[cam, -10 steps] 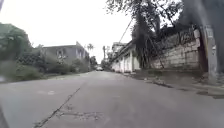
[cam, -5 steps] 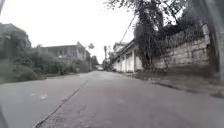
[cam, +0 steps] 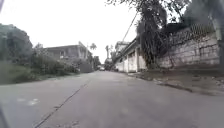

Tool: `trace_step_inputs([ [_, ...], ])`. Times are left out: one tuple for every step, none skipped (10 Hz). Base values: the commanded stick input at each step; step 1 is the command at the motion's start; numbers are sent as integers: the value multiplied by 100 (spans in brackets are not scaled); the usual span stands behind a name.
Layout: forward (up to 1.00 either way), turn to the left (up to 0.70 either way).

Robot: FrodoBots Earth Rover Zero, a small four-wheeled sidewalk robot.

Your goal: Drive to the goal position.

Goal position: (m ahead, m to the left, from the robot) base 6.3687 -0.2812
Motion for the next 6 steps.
trace_step_inputs([
  [70,7],
  [70,1],
  [70,-9],
  [70,-20],
  [70,-28],
  [70,-28],
])
